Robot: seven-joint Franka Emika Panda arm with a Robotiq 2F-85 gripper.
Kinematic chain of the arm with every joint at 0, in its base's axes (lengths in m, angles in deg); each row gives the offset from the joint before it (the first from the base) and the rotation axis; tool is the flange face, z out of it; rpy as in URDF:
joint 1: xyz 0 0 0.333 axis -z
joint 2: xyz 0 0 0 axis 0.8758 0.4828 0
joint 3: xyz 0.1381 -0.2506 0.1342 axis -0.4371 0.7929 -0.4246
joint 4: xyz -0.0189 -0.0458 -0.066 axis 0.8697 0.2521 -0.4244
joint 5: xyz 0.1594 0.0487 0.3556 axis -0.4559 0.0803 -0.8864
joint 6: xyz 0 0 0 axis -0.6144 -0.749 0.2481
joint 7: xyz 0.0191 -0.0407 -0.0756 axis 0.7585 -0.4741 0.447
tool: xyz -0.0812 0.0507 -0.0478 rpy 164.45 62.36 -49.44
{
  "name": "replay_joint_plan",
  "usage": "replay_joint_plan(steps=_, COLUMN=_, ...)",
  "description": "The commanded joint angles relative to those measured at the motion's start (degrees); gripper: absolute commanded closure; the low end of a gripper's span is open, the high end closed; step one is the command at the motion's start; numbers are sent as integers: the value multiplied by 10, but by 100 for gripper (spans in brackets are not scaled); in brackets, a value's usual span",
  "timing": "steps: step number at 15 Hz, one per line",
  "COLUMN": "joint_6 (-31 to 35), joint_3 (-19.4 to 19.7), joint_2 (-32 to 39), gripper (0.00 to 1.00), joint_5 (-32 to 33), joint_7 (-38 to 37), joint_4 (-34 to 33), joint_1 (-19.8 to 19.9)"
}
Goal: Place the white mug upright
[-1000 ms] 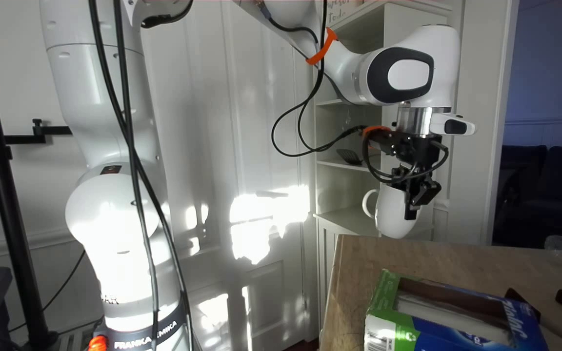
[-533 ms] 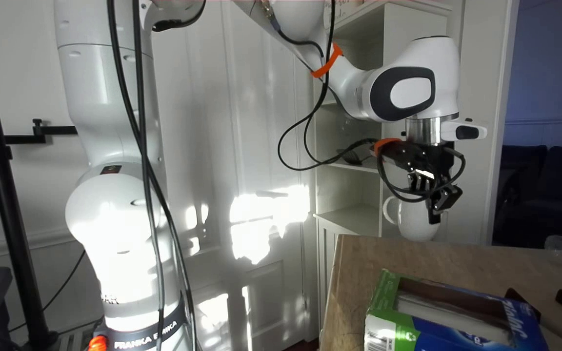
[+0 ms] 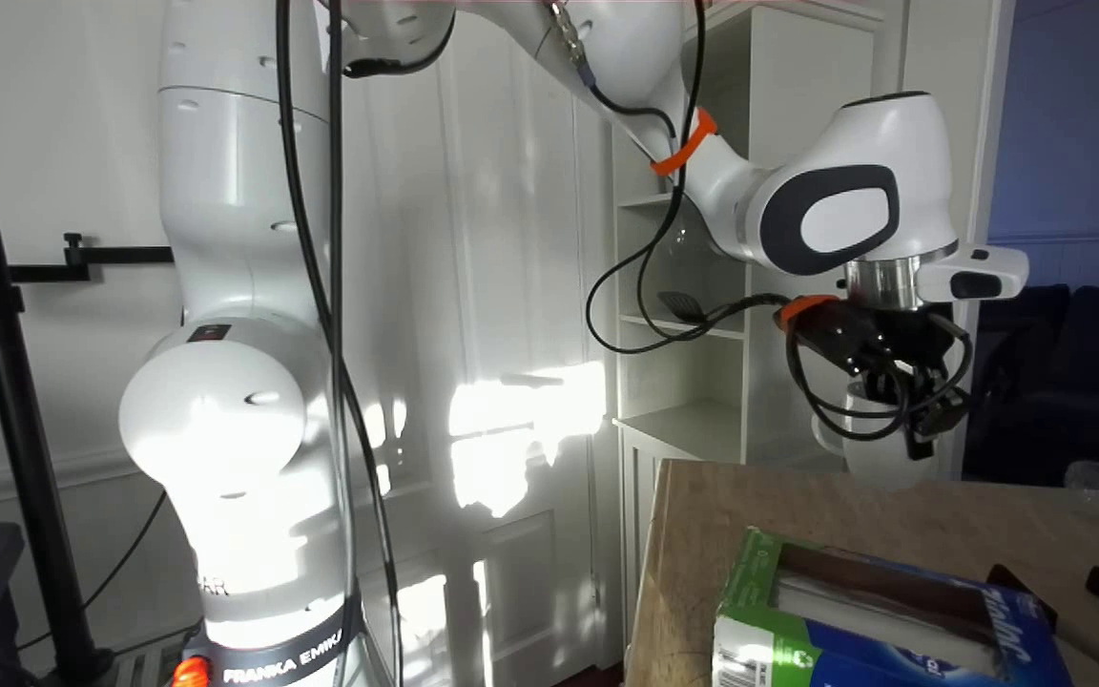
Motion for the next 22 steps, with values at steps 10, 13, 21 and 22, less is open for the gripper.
replay_joint_plan(steps=10, joint_6=-2, joint_3=27, joint_2=113, gripper=97, joint_5=-16, joint_7=-53, joint_4=-136, joint_1=41)
replay_joint_plan(steps=13, joint_6=0, joint_3=25, joint_2=137, gripper=97, joint_5=-13, joint_7=-57, joint_4=-145, joint_1=44)
replay_joint_plan(steps=21, joint_6=-8, joint_3=26, joint_2=156, gripper=62, joint_5=-8, joint_7=-68, joint_4=-164, joint_1=42)
replay_joint_plan(steps=22, joint_6=-15, joint_3=27, joint_2=150, gripper=57, joint_5=-6, joint_7=-69, joint_4=-164, joint_1=41)
